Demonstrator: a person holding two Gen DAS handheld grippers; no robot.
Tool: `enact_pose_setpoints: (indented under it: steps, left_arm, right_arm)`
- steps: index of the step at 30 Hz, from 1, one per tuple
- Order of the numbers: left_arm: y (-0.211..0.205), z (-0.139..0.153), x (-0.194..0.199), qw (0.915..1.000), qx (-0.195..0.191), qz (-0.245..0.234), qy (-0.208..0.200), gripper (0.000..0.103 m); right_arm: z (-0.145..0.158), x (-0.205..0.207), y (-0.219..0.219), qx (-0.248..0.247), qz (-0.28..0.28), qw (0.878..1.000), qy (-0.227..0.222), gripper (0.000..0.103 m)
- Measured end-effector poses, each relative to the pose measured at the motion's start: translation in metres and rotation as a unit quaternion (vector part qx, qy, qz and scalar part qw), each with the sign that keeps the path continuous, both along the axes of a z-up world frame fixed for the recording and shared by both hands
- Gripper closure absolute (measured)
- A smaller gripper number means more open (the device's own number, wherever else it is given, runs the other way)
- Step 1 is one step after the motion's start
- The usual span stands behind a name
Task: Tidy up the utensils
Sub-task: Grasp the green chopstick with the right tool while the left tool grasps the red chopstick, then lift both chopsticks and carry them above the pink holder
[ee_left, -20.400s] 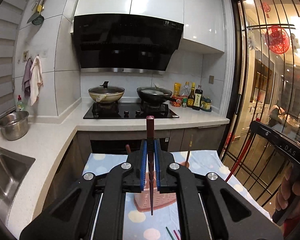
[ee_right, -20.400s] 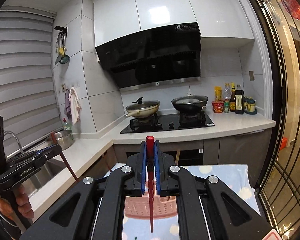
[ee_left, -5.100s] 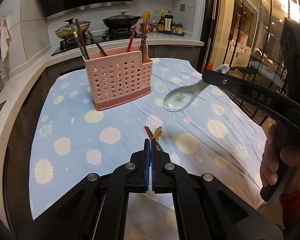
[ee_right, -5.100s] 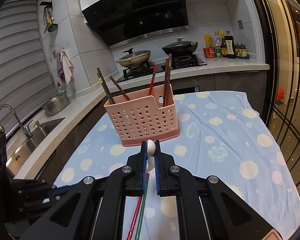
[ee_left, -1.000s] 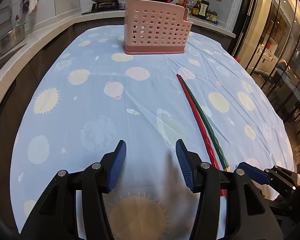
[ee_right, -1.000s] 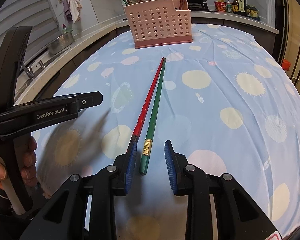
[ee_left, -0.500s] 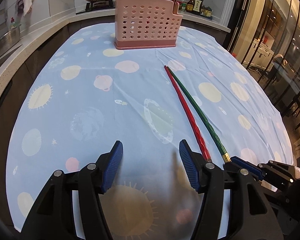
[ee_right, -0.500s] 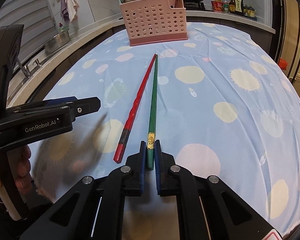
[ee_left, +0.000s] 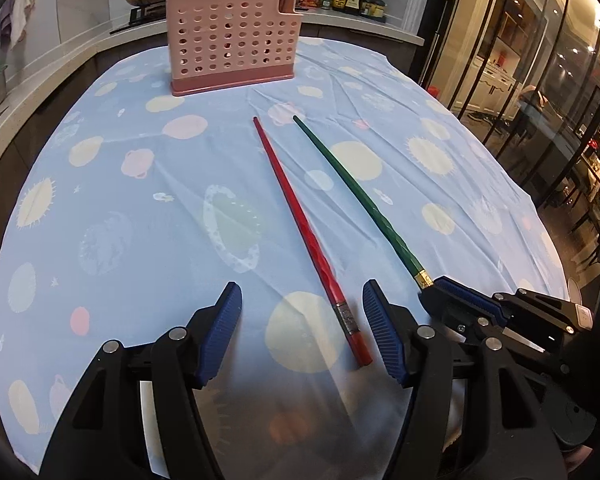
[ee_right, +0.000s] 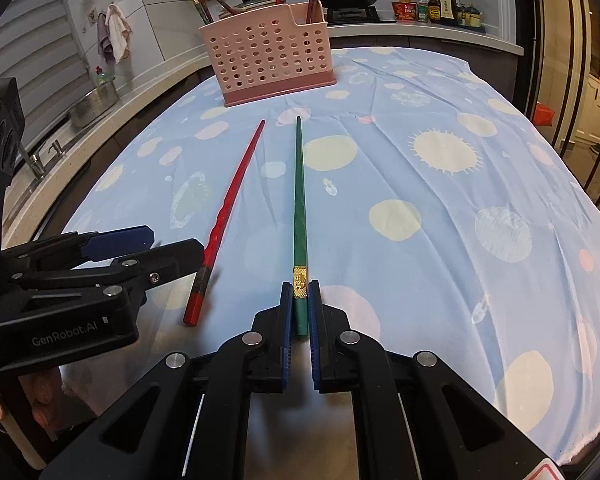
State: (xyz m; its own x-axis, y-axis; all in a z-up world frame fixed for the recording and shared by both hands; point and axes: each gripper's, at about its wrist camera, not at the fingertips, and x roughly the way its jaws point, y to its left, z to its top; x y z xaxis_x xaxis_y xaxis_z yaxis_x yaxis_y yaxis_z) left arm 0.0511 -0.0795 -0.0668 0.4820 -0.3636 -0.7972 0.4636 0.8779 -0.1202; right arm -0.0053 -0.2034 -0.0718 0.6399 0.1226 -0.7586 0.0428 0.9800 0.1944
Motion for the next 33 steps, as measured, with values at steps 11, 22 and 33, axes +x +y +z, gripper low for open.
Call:
enact_pose_setpoints:
  steps: [11,22,33]
  left_arm:
    - [-0.014,-0.011,-0.009,0.9994,0.030,-0.014,-0.014,0.050]
    - [-0.006,-0.011,-0.018,0.9996,0.008,-0.027,-0.007,0.091]
    - [0.005,0.003,-0.023,0.9995,-0.022,-0.023,0.001,0.095]
  right_arm:
    - [-0.001,-0.004,-0.008,0.008,-0.005,1.000,-0.001,0.096]
    - [0.000,-0.007,-0.008,0.011,-0.004,1.000,-0.004,0.096]
    - [0.015,-0.013,-0.011,0.013,-0.005,1.000,-0.022,0.096]
